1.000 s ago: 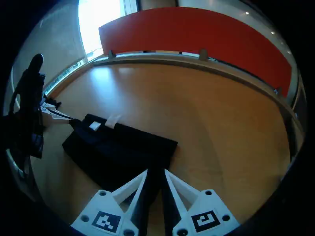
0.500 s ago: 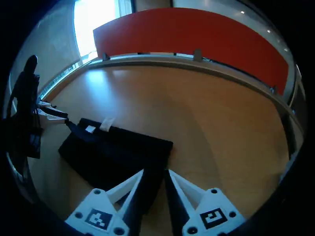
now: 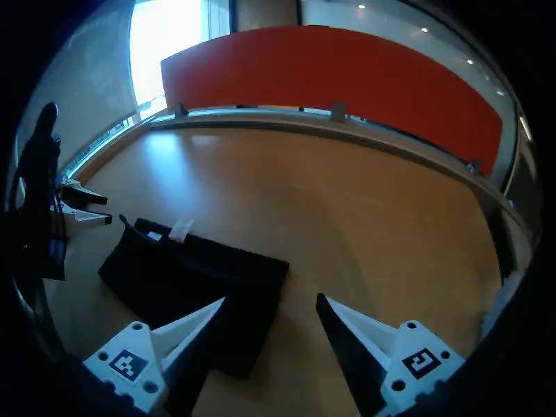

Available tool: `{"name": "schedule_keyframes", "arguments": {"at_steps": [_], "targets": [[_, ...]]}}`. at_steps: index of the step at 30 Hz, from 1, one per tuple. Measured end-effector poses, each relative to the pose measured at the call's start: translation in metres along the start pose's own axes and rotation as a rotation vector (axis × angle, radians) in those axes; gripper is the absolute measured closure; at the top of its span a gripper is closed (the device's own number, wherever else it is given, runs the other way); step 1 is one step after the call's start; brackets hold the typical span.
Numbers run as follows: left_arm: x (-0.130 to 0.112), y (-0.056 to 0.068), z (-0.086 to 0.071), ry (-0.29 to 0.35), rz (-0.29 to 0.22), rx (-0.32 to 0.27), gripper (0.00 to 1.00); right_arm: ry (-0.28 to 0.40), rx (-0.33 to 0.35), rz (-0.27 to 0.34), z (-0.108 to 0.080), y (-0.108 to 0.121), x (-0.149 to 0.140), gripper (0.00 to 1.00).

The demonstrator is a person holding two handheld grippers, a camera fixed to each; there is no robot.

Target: Fold towel

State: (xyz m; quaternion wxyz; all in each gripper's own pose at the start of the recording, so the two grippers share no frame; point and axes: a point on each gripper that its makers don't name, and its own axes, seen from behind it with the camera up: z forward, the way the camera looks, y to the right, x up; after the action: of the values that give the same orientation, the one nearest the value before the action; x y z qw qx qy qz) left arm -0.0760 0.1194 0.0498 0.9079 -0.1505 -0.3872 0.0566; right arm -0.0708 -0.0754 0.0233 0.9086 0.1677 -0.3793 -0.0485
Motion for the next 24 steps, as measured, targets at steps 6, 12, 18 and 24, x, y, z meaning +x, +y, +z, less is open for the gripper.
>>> {"name": "schedule_keyframes", "arguments": {"at_steps": [6, 12, 18, 24], "targets": [[0.0, -0.005, -0.015, 0.011, 0.024, 0.032, 0.02, 0.004, -0.007, 0.012, -0.011, 0.002, -0.004, 0.0], [0.001, -0.009, -0.034, 0.051, 0.028, 0.058, 0.02, 0.013, -0.006, 0.011, -0.024, -0.001, -0.008, 0.0], [0.009, -0.012, -0.054, 0.145, -0.007, 0.09, 0.02, 0.029, -0.006, 0.023, -0.033, -0.003, -0.011, 0.0], [0.011, -0.013, -0.064, 0.193, -0.049, 0.098, 0.02, 0.027, -0.011, 0.037, -0.036, -0.001, -0.018, 0.0]]}}
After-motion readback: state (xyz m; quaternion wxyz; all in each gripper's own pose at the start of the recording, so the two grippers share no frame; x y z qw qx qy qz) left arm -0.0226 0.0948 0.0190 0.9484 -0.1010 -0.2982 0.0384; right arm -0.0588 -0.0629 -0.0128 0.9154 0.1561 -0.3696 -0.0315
